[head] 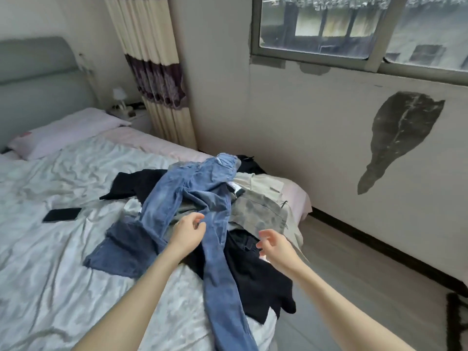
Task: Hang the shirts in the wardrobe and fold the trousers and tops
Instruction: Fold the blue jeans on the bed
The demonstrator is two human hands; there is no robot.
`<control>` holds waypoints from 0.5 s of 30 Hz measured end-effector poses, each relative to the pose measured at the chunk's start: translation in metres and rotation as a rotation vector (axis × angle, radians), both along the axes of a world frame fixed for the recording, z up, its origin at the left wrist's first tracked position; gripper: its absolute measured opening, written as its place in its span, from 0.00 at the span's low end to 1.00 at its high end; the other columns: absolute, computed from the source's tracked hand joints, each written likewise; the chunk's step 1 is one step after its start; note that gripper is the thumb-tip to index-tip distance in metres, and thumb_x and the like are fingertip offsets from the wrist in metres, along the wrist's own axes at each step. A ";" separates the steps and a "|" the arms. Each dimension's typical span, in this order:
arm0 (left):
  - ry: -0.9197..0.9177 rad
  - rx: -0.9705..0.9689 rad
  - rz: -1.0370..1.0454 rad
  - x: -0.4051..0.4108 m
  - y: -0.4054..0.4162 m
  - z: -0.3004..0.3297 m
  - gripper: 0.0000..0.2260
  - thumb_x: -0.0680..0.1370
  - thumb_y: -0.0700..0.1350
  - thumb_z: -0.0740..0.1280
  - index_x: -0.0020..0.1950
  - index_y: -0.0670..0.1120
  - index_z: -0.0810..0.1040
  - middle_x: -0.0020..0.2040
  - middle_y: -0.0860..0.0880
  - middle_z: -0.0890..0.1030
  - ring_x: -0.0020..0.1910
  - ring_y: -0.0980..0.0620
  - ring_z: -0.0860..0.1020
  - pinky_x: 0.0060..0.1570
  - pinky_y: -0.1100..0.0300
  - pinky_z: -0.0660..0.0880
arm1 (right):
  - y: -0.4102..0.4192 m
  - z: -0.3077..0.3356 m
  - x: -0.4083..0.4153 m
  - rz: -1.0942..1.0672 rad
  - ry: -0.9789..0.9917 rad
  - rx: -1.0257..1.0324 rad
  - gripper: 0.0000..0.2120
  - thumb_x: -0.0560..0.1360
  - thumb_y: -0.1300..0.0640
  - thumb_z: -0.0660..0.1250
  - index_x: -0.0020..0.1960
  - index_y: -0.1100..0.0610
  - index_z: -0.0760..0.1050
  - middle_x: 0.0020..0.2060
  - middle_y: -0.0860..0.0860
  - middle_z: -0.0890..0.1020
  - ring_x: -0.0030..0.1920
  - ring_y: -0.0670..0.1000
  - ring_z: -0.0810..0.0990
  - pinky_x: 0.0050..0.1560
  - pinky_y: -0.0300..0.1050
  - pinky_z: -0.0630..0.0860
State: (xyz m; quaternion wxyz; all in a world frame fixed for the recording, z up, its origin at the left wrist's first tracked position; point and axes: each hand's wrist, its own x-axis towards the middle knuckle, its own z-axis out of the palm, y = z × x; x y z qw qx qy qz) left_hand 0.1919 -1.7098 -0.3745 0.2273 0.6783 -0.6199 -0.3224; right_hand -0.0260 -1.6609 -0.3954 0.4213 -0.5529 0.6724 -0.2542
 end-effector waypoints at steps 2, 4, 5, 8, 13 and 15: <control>-0.022 -0.009 0.057 -0.001 -0.082 -0.008 0.13 0.78 0.41 0.61 0.63 0.42 0.74 0.62 0.43 0.76 0.60 0.46 0.74 0.60 0.55 0.70 | -0.087 -0.010 -0.006 0.026 0.003 -0.026 0.17 0.77 0.60 0.53 0.64 0.55 0.69 0.56 0.52 0.79 0.53 0.51 0.78 0.49 0.43 0.74; -0.051 -0.013 0.100 -0.002 -0.179 -0.025 0.14 0.78 0.41 0.61 0.64 0.42 0.73 0.63 0.41 0.74 0.62 0.45 0.73 0.62 0.55 0.68 | -0.189 -0.030 -0.010 0.049 0.016 -0.037 0.16 0.78 0.60 0.54 0.64 0.56 0.69 0.56 0.53 0.78 0.51 0.50 0.78 0.49 0.42 0.73; -0.067 -0.007 0.100 -0.002 -0.201 -0.027 0.15 0.78 0.41 0.61 0.64 0.41 0.72 0.64 0.41 0.74 0.63 0.45 0.72 0.62 0.56 0.67 | -0.213 -0.032 -0.011 0.032 0.020 -0.033 0.16 0.78 0.60 0.54 0.65 0.57 0.69 0.56 0.53 0.78 0.49 0.51 0.78 0.47 0.42 0.73; -0.128 0.001 0.148 0.000 -0.308 -0.064 0.17 0.79 0.42 0.61 0.67 0.41 0.70 0.65 0.41 0.72 0.65 0.45 0.70 0.62 0.57 0.64 | -0.327 -0.067 -0.004 0.030 0.013 0.001 0.17 0.79 0.59 0.54 0.66 0.59 0.68 0.58 0.56 0.77 0.51 0.51 0.76 0.52 0.45 0.73; -0.260 0.157 0.135 0.016 -0.430 -0.151 0.27 0.78 0.52 0.61 0.74 0.46 0.58 0.72 0.43 0.63 0.71 0.43 0.62 0.68 0.54 0.59 | -0.469 -0.130 0.016 -0.032 -0.063 0.120 0.26 0.79 0.53 0.58 0.72 0.65 0.59 0.68 0.59 0.69 0.66 0.55 0.69 0.62 0.42 0.64; -0.371 0.287 0.130 0.025 -0.452 -0.183 0.33 0.76 0.60 0.60 0.76 0.49 0.52 0.75 0.47 0.59 0.73 0.44 0.58 0.68 0.48 0.58 | -0.502 -0.151 0.022 -0.089 -0.130 0.168 0.24 0.78 0.50 0.62 0.65 0.67 0.64 0.61 0.61 0.74 0.58 0.55 0.74 0.52 0.39 0.68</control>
